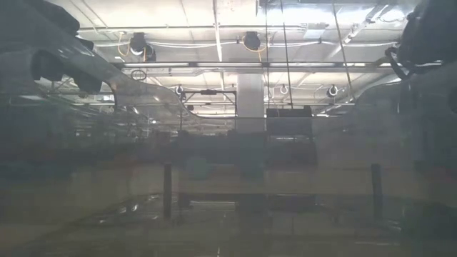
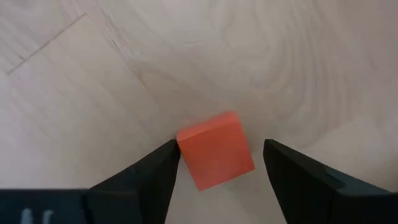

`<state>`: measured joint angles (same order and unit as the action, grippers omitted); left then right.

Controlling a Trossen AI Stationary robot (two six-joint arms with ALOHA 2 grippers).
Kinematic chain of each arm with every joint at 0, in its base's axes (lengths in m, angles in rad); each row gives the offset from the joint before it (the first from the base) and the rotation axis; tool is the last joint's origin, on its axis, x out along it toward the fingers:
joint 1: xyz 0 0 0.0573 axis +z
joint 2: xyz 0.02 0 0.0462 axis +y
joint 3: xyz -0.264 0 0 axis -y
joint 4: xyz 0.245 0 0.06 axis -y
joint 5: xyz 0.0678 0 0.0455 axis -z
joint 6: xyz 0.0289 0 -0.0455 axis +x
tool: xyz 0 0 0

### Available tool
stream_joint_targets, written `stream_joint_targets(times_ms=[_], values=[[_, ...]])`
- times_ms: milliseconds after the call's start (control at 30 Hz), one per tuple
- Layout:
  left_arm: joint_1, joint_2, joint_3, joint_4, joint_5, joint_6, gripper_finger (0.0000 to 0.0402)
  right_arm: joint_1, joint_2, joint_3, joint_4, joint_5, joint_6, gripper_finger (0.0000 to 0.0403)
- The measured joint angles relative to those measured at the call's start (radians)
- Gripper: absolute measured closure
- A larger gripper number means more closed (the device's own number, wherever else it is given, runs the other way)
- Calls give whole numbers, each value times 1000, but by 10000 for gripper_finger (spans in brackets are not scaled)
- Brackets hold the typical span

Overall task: Sort & place blocks by color
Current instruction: Put the bottom right orange block into the yellow bin

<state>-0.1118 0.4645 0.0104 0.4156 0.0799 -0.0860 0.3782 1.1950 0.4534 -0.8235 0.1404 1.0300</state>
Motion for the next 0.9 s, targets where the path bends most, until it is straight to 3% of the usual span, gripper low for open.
stream_joint_targets(times_ms=[300, 633, 900], values=[[0, 0, 0, 0, 0, 0, 94, 0, 0, -1, 21, -14, -22, 283], [0, 0, 0, 0, 0, 0, 94, 3, -47, -2, 41, -7, -63, 284], [0, 0, 0, 0, 0, 0, 94, 3, -187, -8, 239, 34, -131, 284]])
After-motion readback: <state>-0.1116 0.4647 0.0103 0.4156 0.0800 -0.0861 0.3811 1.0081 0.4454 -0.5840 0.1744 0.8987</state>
